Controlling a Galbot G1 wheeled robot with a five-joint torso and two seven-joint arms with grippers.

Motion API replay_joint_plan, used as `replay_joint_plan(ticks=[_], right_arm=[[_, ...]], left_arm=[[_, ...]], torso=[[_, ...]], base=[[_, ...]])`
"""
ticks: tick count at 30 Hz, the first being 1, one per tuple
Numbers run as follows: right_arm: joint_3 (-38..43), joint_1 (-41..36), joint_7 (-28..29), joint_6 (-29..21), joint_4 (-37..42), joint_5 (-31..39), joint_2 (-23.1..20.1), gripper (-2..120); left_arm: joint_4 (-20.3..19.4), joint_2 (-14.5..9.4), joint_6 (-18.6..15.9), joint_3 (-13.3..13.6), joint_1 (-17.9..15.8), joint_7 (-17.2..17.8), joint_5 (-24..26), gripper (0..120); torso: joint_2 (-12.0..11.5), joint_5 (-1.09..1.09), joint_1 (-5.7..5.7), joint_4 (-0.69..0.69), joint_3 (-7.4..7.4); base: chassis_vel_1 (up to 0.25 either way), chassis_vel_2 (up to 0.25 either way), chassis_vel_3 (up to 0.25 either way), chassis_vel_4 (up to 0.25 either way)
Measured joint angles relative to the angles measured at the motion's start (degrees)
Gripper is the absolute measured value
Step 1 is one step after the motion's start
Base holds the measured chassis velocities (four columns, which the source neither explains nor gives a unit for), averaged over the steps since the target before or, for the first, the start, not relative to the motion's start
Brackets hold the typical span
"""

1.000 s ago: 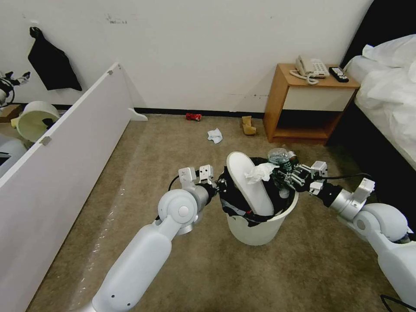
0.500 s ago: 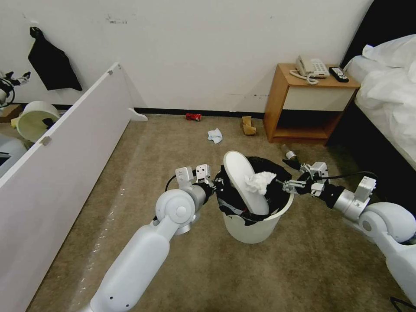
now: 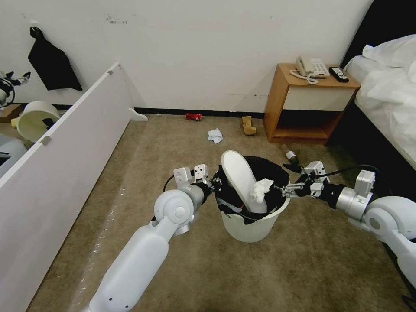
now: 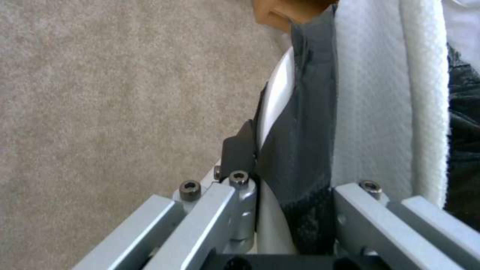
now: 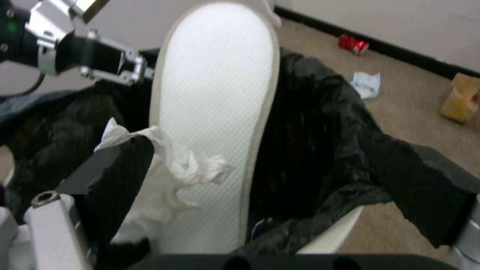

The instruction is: Pick up the trash bin and place the garbage on the floor into it.

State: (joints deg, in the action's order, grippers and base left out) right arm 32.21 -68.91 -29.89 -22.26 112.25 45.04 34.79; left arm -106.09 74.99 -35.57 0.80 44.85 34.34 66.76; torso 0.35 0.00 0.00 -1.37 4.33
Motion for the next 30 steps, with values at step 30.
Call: replay_joint_plan(ticks=[30], right_arm=[[-0.2, 3.8, 20.5, -20.2, 9.2, 13.9, -8.1, 100]], left_arm=[[-0.6, 0.4, 0.3, -0.2, 0.9, -1.5, -2.5, 4]], torso=[[0.0, 0.00, 0.00, 0.00, 0.00]], base=[[0.000, 0.000, 0.000, 0.000]])
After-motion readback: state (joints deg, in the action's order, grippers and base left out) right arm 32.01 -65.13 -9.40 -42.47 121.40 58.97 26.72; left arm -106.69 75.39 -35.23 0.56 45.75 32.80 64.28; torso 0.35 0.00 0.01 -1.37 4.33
